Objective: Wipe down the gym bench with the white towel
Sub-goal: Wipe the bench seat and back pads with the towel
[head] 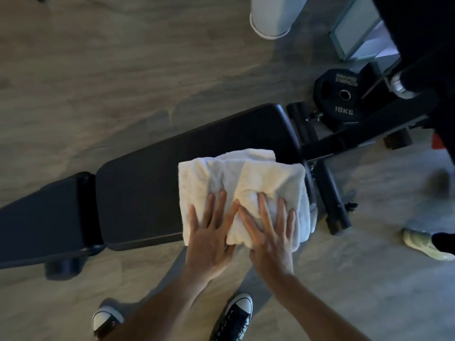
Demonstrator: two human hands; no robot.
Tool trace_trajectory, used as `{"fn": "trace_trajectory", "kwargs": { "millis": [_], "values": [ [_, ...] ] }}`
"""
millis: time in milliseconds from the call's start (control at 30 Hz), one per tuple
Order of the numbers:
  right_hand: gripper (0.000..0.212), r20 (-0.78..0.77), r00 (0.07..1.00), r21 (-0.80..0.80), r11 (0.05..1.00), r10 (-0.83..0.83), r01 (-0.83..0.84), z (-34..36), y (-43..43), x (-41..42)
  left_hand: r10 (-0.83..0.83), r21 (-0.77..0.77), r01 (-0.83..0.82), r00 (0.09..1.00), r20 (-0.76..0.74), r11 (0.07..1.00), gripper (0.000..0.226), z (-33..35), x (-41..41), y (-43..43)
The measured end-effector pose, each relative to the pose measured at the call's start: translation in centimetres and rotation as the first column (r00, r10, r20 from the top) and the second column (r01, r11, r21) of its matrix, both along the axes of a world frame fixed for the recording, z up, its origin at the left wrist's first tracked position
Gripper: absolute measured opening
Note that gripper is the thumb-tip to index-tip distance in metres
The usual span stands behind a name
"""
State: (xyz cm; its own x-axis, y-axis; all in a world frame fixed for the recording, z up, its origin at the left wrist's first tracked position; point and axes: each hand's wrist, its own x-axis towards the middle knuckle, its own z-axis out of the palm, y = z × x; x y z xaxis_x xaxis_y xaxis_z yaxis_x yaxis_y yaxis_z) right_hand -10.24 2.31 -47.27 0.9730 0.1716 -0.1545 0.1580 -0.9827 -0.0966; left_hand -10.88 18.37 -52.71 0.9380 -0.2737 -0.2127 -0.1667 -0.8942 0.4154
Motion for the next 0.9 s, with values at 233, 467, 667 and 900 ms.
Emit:
{"fn": "trace_trajectory", "kwargs": {
  "millis": [233,467,667,900],
  "values": [
    [0.065,-0.041,0.945,-0.029,0.945,0.324,-0.325,-1.6,8.1,10.4,0.147,0.030,-0.146,0.988,-0.037,0.989,0.091,-2.6,5.9,10.9],
    [0.062,-0.102,0.963,-0.066,0.965,0.248,-0.255,-3.2,15.9,19.5,0.233,0.066,-0.225,0.960,-0.153,0.972,0.089,-2.6,14.7,16.0],
    [0.069,-0.075,0.943,-0.051,0.944,0.323,-0.327,-3.0,18.6,16.1,0.225,0.076,-0.218,0.970,-0.097,0.973,0.082,-2.9,11.3,18.7],
    [0.087,-0.145,0.896,-0.002,0.906,0.419,-0.424,-5.0,23.6,9.3,0.348,0.074,-0.341,0.932,-0.100,0.937,0.091,-4.2,2.4,22.9]
  ]
}}
